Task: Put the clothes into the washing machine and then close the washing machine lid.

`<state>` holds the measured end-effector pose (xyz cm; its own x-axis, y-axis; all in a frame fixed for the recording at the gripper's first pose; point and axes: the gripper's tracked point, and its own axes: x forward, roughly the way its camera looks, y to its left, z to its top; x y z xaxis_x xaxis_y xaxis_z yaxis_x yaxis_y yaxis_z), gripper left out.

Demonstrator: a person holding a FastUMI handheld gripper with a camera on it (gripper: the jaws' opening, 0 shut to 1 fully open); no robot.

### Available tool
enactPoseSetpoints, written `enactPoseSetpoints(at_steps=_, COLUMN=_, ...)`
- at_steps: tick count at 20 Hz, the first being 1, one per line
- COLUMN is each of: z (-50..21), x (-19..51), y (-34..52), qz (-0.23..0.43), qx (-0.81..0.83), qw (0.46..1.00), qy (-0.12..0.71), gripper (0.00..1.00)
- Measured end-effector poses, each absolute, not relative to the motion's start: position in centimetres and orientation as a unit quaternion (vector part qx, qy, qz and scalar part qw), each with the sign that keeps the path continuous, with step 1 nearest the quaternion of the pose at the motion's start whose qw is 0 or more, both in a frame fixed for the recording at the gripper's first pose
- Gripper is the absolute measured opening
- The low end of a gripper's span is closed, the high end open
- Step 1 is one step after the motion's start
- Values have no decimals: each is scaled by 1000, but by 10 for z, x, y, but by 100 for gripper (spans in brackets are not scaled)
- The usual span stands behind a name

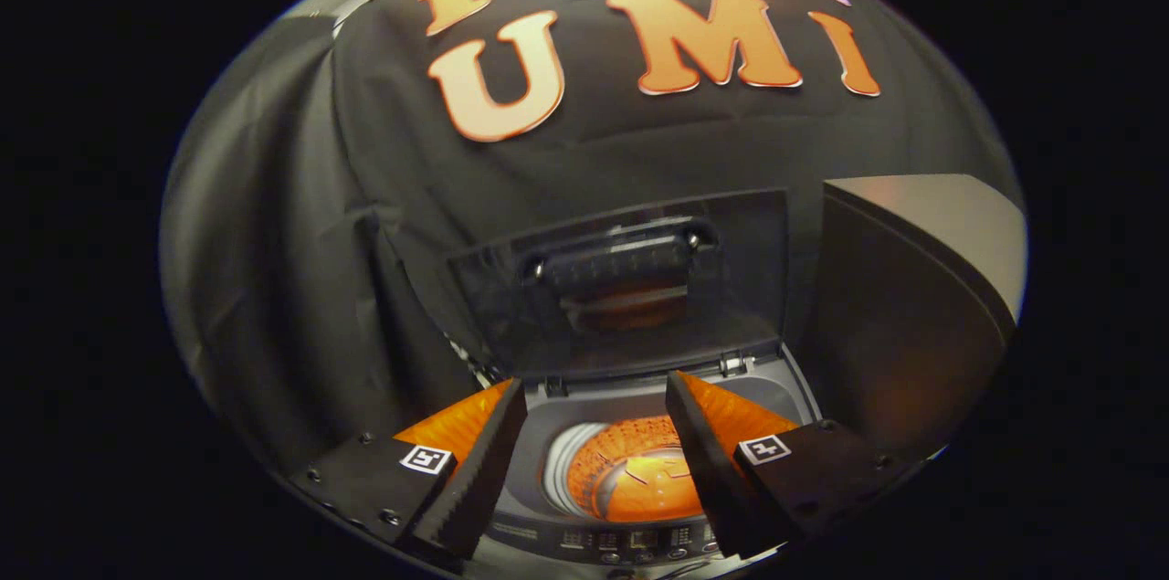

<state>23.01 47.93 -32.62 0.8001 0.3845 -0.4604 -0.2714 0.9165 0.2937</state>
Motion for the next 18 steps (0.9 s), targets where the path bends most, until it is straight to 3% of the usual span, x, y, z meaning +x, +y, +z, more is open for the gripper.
enactPoseSetpoints(at_steps=3, z=-273, x=259, y=451, qz=156, qx=52, qw=970, qy=177, gripper=98)
enactPoseSetpoints(at_steps=8, z=-200, x=307, y=440, qz=147, qx=-8, qw=983, qy=110, gripper=98)
enactPoseSetpoints(at_steps=11, z=-192, x=349, y=458, qz=150, qx=1, qw=982, qy=118, gripper=98)
enactPoseSetpoints(at_steps=18, z=-253, x=423, y=482, qz=151, qx=-16, qw=971, qy=187, gripper=98)
